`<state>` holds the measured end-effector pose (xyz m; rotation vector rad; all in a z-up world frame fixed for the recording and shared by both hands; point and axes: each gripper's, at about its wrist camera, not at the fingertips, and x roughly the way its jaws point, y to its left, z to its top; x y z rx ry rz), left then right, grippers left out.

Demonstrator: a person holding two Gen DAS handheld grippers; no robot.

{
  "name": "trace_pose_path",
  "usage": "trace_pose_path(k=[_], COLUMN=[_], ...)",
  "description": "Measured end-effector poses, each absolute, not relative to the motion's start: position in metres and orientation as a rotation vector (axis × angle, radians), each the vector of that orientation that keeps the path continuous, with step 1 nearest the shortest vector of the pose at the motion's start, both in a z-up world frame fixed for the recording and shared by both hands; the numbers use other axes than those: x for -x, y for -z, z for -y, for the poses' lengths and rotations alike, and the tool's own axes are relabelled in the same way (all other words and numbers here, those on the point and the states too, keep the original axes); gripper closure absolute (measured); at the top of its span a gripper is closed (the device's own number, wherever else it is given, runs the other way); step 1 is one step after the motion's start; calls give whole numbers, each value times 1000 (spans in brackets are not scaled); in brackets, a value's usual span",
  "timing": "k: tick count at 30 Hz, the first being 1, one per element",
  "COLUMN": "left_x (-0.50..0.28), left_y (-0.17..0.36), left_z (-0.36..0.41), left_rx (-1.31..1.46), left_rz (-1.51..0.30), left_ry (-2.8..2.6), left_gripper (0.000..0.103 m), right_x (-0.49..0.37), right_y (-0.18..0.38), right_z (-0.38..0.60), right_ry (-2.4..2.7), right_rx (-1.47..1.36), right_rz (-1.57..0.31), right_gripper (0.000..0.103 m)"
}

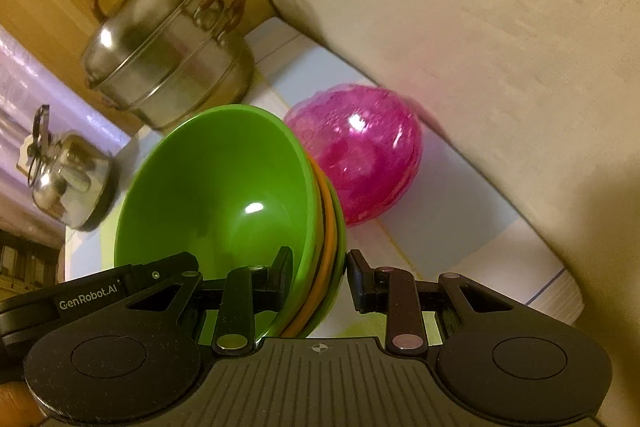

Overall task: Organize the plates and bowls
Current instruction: 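Lift the bowl stack with both tools and carry it over the pink plates, then lower the bowl stack onto the pink plates and open both tools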

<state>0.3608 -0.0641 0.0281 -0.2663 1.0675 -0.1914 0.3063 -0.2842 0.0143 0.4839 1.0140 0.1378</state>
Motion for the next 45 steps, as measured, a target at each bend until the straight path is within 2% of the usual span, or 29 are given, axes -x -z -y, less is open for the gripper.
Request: trace_pose_path(k=[19,34,45], left_x=[-446,-486,-497], left_y=[-28,22,39], left_z=[98,107,110], left_rx=[207,207,210], left_rz=[-1045,-1097,-1105], left_ry=[249,267,264], left_gripper=[81,81,81], right_x=[-357,-401,-419], right_y=[-12,26,45], right_z=[304,314,315], right_ry=[-57,-3,5], right_rx=[-509,-527,-521], right_rz=[-972,-1003,-1024], right_gripper=[73,73,74])
